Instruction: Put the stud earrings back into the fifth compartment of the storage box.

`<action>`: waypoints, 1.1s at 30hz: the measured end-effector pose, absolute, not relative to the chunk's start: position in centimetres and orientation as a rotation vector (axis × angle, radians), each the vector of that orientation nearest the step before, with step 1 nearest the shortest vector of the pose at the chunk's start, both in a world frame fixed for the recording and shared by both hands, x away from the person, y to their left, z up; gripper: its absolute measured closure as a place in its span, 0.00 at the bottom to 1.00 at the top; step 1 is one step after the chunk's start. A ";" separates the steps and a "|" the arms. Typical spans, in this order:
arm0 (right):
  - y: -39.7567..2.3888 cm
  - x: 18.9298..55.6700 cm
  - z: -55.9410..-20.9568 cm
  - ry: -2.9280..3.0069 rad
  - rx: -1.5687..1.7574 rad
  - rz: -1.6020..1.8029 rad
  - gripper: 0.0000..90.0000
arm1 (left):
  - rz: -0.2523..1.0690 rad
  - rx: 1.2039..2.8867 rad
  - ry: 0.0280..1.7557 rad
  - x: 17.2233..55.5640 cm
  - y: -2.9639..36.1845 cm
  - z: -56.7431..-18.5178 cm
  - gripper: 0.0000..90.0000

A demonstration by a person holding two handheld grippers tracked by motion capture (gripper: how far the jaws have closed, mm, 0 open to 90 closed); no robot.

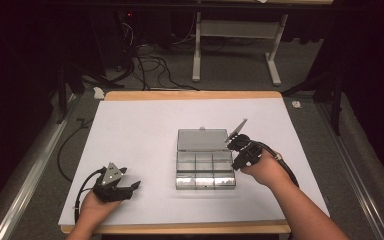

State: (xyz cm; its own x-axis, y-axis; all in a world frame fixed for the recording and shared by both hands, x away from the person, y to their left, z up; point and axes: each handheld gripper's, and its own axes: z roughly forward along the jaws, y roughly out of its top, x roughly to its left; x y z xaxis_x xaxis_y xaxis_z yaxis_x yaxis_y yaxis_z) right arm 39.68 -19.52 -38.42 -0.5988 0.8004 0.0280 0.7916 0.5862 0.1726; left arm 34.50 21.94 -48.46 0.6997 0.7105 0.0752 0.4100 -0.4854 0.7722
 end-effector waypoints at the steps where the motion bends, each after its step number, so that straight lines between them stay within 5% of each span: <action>1: -19.2 39.6 -38.4 2.753 1.381 0.257 0.96 | 0.502 2.141 0.851 34.5 21.9 -48.5 0.32; 33: -11.7 39.6 -40.1 2.897 1.150 0.243 0.96 | 0.500 2.142 0.844 34.5 21.9 -48.5 0.32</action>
State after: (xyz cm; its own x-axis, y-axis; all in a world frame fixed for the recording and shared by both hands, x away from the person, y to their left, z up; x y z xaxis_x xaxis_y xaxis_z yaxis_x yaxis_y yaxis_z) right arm 39.60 -11.65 -40.10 -0.7294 0.6827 0.0433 0.6803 0.7174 0.1499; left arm 34.47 21.86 -48.48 0.7040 0.7062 0.0759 0.4060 -0.4877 0.7729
